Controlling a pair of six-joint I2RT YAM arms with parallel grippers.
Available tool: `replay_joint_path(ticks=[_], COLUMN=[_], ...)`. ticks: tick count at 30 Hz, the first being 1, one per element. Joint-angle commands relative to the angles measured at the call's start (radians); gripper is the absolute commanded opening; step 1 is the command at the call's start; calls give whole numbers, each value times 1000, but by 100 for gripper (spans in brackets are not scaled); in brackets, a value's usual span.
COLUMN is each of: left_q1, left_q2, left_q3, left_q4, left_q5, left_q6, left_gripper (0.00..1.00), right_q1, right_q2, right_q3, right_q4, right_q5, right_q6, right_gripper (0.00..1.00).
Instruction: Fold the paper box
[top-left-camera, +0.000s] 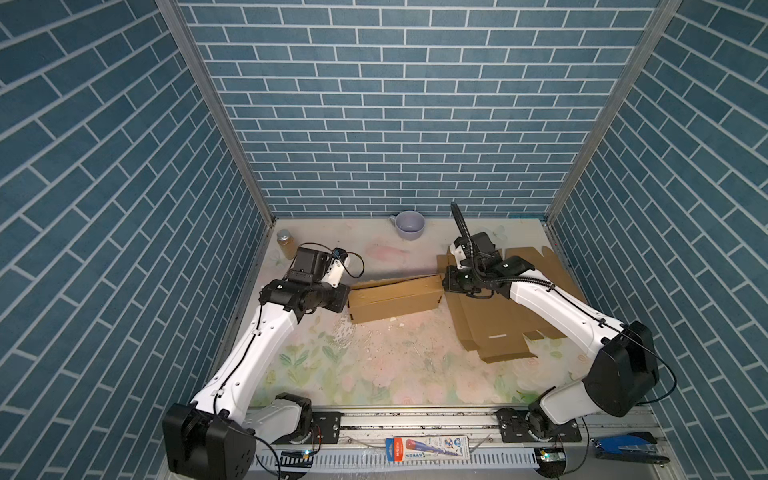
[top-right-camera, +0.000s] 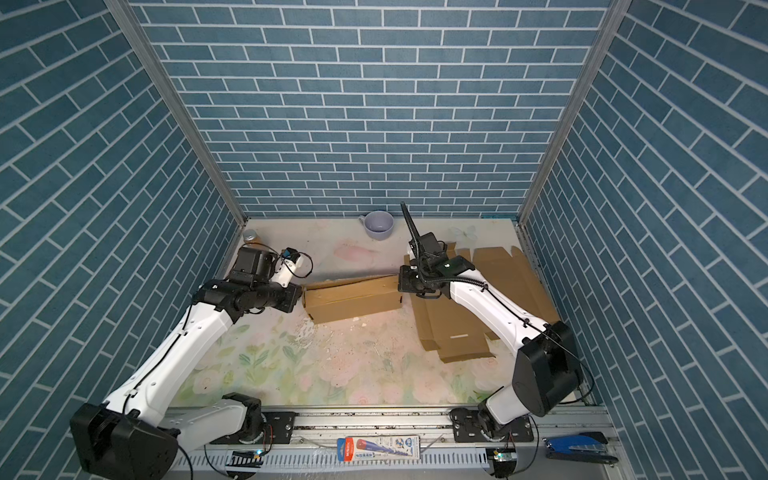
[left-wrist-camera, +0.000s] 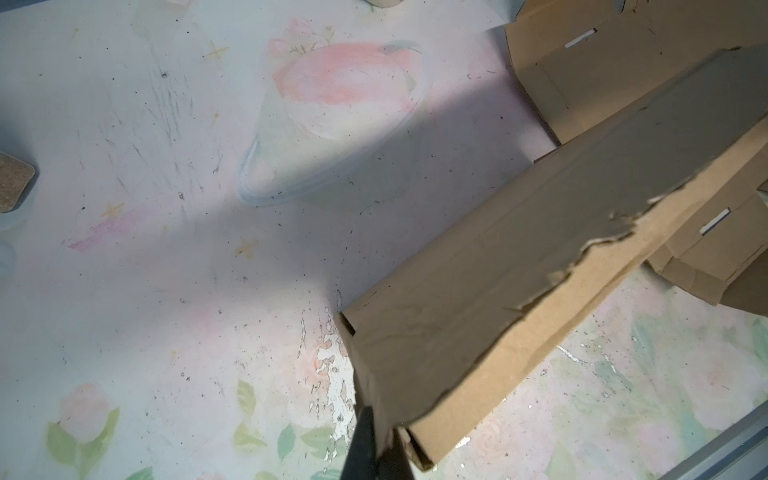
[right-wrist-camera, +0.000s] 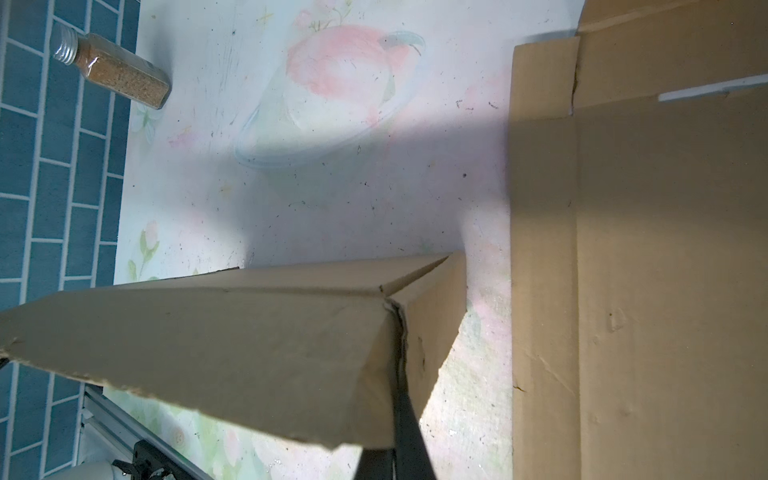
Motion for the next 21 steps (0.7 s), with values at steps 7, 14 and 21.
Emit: replay_joint_path(ticks=[7,14,21], left_q1=[4,10,17], left_q2=[57,69,82], left_q3=[42,48,-4], left_q4=[-46,-47,12], left_q5=[106,106,143], left_q6=[-59,-80,-142], left_gripper=[1,0,0], right_q1=[4,4,4], right_q2=[24,29,33], right_q3=[-25,-25,-29], right_q4=[-97,-93,-79], right_q5=[5,5,1], right_q6=[46,49,58], right_gripper=[0,0,0])
